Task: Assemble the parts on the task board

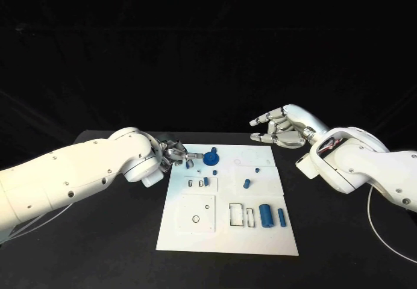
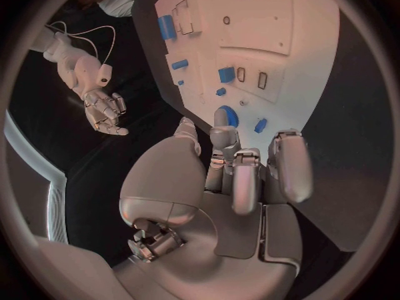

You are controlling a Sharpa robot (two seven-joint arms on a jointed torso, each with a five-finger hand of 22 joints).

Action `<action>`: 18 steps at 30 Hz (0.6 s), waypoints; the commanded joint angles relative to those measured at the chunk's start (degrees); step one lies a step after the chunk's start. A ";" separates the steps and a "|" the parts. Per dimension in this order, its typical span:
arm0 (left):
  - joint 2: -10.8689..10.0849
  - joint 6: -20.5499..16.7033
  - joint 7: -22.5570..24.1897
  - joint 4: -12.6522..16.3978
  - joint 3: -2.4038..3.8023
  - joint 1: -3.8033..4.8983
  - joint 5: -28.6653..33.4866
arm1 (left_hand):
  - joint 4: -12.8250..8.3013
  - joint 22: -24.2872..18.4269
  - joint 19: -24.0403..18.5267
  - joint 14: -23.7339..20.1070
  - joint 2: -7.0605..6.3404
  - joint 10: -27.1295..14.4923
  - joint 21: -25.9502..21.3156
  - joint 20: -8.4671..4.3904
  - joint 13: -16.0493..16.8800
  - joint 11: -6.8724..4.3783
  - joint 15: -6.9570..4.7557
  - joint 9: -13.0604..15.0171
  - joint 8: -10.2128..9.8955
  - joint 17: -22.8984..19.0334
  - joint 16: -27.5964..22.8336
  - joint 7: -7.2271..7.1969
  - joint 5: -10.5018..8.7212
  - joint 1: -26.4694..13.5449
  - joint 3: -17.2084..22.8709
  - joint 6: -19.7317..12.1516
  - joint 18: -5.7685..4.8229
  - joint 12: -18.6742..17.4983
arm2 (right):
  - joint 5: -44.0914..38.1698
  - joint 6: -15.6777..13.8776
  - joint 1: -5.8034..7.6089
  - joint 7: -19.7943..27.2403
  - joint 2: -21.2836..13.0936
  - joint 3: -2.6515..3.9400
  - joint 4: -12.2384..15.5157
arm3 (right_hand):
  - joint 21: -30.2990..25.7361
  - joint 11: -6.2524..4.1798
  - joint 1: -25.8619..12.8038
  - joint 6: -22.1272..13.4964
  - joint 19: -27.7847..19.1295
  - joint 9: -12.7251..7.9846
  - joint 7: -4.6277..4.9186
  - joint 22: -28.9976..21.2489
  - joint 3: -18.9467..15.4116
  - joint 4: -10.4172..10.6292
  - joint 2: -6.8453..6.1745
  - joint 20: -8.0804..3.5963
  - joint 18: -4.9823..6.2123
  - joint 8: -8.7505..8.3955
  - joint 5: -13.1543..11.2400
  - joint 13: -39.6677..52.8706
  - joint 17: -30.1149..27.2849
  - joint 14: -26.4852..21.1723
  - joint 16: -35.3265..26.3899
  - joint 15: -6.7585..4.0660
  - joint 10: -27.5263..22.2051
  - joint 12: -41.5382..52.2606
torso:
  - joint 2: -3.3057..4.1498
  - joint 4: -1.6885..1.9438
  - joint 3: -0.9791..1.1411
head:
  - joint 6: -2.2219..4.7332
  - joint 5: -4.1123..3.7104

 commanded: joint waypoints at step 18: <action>10.39 17.78 -7.71 -10.37 -0.66 0.99 -7.27 | 0.01 6.94 1.70 6.02 2.36 1.29 4.93 -0.70 6.24 -0.80 -1.15 11.72 9.41 15.06 0.14 -0.90 -1.06 0.73 -4.93 -5.05 -2.26 6.62 | -1.30 1.90 0.03 -2.28 1.36 -0.24 -1.41 | 0.16 0.02 0.21 0.55 0.19 0.08 -0.03 0.33 -0.15 -0.05 0.28 -0.22 -0.10 0.32 0.34 0.36 2.24 3.24 -0.11 0.03 0.53 0.62 | 0.60 -0.51 -0.15 | -0.70 0.17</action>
